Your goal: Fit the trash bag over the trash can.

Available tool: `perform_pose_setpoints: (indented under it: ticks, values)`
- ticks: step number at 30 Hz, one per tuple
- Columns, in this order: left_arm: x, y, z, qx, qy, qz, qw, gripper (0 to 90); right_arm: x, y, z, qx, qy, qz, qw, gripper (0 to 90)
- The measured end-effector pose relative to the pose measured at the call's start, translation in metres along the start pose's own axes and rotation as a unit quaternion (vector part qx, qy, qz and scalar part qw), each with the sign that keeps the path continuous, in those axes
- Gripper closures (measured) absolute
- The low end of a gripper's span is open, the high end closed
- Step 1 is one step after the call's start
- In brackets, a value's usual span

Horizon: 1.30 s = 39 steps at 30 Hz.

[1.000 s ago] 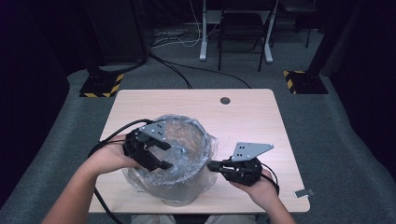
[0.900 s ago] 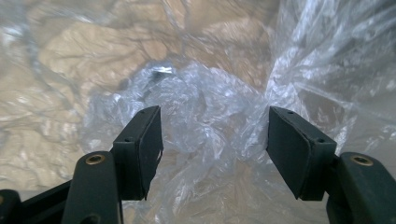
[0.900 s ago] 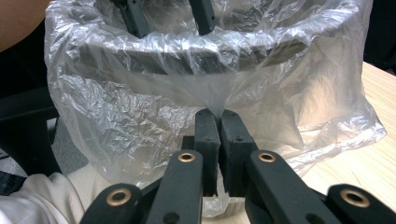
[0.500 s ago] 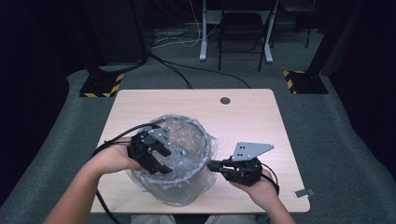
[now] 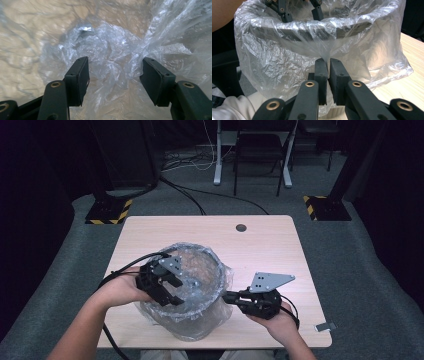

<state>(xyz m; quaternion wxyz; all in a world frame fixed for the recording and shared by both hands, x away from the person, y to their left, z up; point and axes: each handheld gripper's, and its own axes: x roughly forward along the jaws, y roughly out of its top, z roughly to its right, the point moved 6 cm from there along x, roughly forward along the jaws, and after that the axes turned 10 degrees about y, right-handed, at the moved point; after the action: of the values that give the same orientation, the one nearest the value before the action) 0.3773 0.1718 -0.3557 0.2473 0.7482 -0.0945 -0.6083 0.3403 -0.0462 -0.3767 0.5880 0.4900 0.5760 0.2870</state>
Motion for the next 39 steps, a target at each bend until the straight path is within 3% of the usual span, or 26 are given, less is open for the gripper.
perform_pose_setpoints:
  ticks: [4, 8, 12, 15, 17, 21, 24, 27, 32, 34, 37, 39]
  values:
    - [-0.016, 0.000, -0.007, -0.015, 0.019, 0.040, 0.9989, 39.8, 0.000, 0.000, 0.001, 0.003, -0.002, 0.002, 1.0000, 83.9]
    - [-0.034, -0.003, -0.015, -0.037, 0.035, 0.083, 0.9953, 39.1, -0.001, 0.001, 0.000, 0.002, 0.000, 0.004, 1.0000, 83.5]
    - [-0.045, -0.007, -0.017, -0.054, 0.026, 0.115, 0.9915, 38.7, -0.002, 0.001, 0.000, 0.002, -0.001, 0.003, 1.0000, 83.6]
    - [-0.046, -0.007, -0.013, -0.045, 0.032, 0.117, 0.9916, 38.2, -0.002, 0.001, 0.000, 0.002, -0.002, 0.001, 1.0000, 83.8]
    - [-0.045, -0.005, -0.009, -0.043, 0.024, 0.120, 0.9916, 37.8, -0.002, 0.000, 0.001, 0.002, -0.002, 0.000, 1.0000, 83.9]
    - [-0.033, -0.002, 0.003, -0.022, 0.011, 0.100, 0.9947, 37.2, 0.000, -0.005, 0.002, 0.003, -0.007, -0.010, 0.9999, 84.6]
    - [-0.028, -0.001, 0.007, -0.015, 0.008, 0.093, 0.9956, 37.3, -0.003, -0.005, 0.002, 0.009, -0.014, -0.003, 0.9999, 76.2]
    - [-0.029, 0.001, 0.006, -0.017, 0.012, 0.097, 0.9950, 37.4, -0.010, 0.001, -0.003, 0.011, -0.007, 0.022, 0.9997, 68.9]
    - [-0.042, 0.010, 0.005, -0.019, 0.011, 0.128, 0.9915, 37.5, -0.018, 0.014, -0.017, 0.002, 0.005, 0.052, 0.9986, 53.2]
    - [-0.044, 0.014, 0.005, -0.015, 0.017, 0.132, 0.9910, 37.7, -0.016, 0.015, -0.019, 0.000, 0.010, 0.049, 0.9988, 53.0]
    - [-0.041, 0.020, 0.004, -0.026, 0.026, 0.137, 0.9898, 37.6, -0.008, 0.011, -0.017, 0.001, 0.010, 0.033, 0.9994, 56.3]
    - [-0.036, 0.023, 0.004, -0.032, 0.028, 0.130, 0.9906, 37.5, -0.004, 0.008, -0.016, 0.001, 0.010, 0.025, 0.9996, 58.8]
